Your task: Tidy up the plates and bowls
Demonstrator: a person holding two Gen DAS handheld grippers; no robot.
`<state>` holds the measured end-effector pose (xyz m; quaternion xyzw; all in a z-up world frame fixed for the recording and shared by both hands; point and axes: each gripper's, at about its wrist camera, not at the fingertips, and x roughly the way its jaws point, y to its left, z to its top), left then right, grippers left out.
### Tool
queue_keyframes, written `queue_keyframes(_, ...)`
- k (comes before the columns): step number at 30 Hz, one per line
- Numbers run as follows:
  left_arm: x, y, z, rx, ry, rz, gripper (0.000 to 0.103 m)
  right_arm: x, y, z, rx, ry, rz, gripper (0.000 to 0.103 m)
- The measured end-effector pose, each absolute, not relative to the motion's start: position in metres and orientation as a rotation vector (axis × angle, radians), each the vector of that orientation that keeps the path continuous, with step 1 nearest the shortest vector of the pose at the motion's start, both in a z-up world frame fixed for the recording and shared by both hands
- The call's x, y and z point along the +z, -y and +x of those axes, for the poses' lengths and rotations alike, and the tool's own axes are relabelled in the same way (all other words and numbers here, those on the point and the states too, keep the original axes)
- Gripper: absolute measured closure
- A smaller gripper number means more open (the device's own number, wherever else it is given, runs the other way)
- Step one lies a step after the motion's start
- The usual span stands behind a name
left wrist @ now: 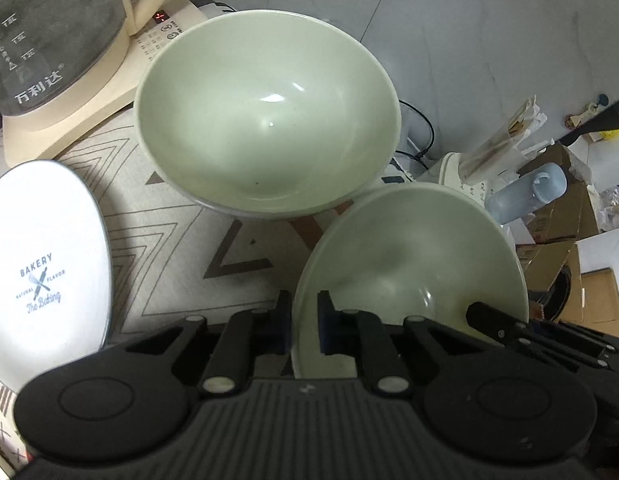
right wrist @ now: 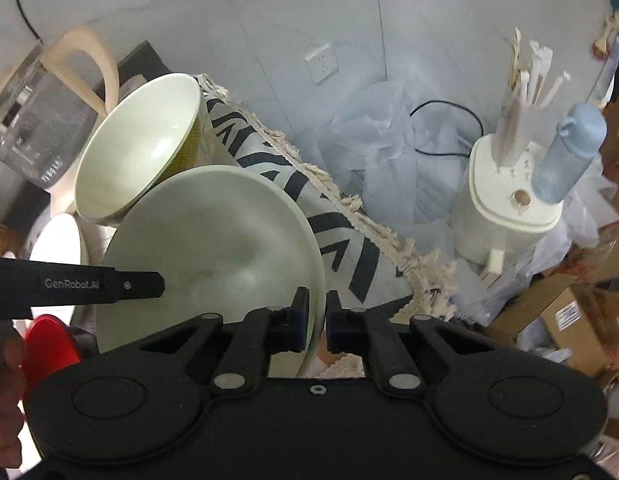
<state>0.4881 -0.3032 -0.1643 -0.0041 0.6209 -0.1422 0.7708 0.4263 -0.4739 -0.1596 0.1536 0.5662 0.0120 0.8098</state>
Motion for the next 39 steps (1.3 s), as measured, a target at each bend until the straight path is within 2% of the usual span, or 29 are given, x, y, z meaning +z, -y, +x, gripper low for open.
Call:
queue_keyframes(14, -0.127, 0.292, 0.466, -0.291, -1.264, -0.092, 0.092, -0.128, 0.477, 0.413, 0.03, -1.126, 0.345, 0.094)
queue_keyframes(26, -0.072, 0.257, 0.449, -0.267, -1.154, -0.188, 0.095, -0.081, 0.462, 0.408, 0.124, -1.03, 0.34, 0.094)
queue_keyframes(39, -0.043, 0.212, 0.422, -0.232, -1.061, -0.234, 0.095, -0.05, 0.428, 0.4, 0.213, -0.965, 0.278, 0.093)
